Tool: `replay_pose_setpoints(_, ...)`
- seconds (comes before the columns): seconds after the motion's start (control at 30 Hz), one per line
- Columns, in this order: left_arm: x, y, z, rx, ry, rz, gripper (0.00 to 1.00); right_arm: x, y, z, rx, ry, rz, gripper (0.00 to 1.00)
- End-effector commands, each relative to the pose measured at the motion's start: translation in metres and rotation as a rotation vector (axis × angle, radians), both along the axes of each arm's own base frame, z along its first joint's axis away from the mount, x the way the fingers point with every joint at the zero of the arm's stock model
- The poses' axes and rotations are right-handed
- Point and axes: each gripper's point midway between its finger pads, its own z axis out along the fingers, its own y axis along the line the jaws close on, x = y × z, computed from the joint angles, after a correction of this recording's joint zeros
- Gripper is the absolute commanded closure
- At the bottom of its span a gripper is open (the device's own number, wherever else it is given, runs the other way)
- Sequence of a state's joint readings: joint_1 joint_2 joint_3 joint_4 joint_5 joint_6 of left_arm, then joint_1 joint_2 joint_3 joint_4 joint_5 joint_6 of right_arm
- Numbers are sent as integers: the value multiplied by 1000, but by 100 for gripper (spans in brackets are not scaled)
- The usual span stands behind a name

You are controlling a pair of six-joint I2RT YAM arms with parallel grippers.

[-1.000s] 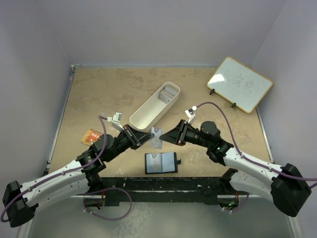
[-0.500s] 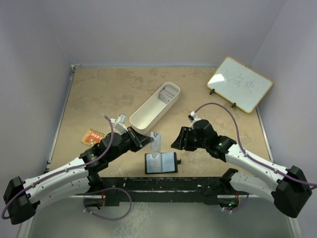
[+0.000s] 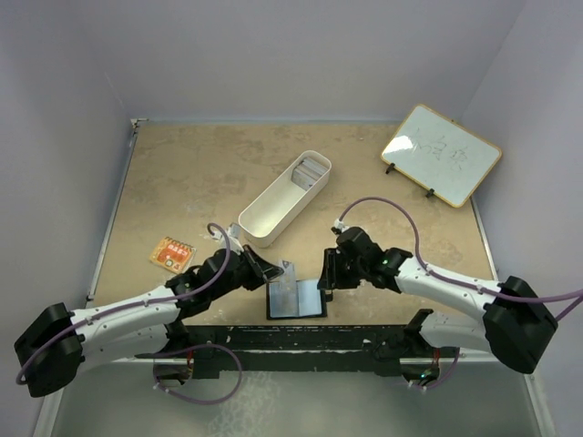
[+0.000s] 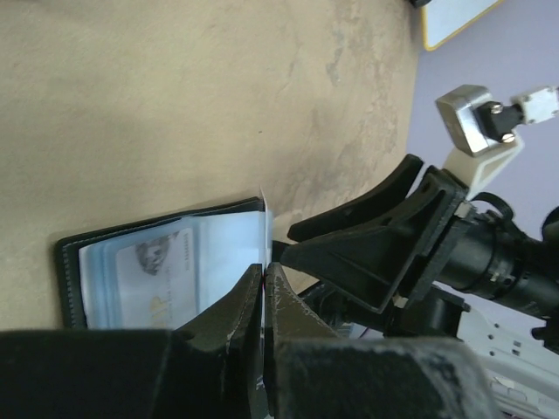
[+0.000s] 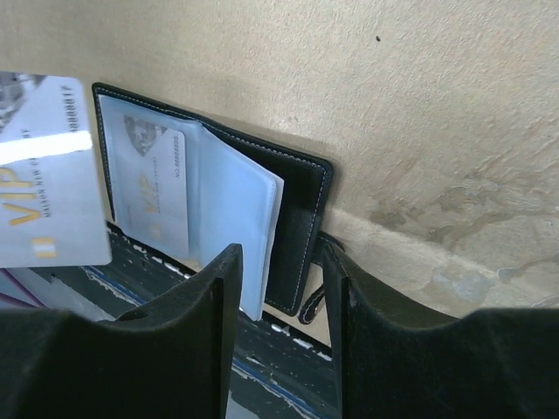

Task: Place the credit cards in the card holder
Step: Insert the credit card into the card holder.

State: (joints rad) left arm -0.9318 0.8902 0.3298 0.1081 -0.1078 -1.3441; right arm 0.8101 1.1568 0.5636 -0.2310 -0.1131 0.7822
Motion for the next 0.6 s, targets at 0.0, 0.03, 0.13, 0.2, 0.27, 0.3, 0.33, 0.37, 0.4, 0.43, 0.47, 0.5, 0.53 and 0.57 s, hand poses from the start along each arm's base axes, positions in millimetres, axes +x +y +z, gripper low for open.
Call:
replay_pose_setpoints(0.0,-5,-6,-6,-70,18,-11,100,4,11,2,-8,-29,29,57)
replay_pose_setpoints(0.03,-6,-6,-10,-61,22,-14,100,2,10,-2,-31,-30,36,59)
replay_pose_setpoints(0.13,-10,-2,-21,-44,34,-21,100,-1,7,-9,-72,-35,33,63)
replay_pose_setpoints(0.2,-12,-2,-25,-51,38,-23,100,-3,6,-14,-80,-35,23,67)
replay_pose_setpoints(0.27,-15,0,-32,-49,45,-25,100,-6,7,-18,-73,-29,16,69)
replay_pose_setpoints(0.3,-16,0,-34,-49,44,-28,100,-7,8,-20,-67,-30,16,70)
replay_pose_setpoints(0.33,-16,1,-37,-45,45,-33,100,-8,9,-21,-68,-27,12,70)
replay_pose_setpoints(0.37,-19,0,-42,-33,51,-45,100,-8,9,-22,-71,-26,10,70)
replay_pose_setpoints(0.4,-20,-1,-45,-26,53,-60,100,-9,9,-24,-77,-26,9,70)
replay_pose_setpoints(0.43,-23,-2,-49,-18,57,-79,100,-9,8,-25,-85,-26,6,70)
replay_pose_setpoints(0.47,-25,-3,-52,-13,60,-91,100,-9,7,-27,-94,-29,4,71)
replay_pose_setpoints(0.5,-27,-4,-56,-8,65,-102,100,-9,7,-29,-97,-30,1,71)
replay_pose_setpoints(0.53,-28,-5,-57,-16,64,-109,100,-9,6,-30,-98,-29,-2,72)
replay_pose_setpoints(0.57,-29,-7,-56,-27,62,-117,100,-10,6,-32,-100,-27,-4,73)
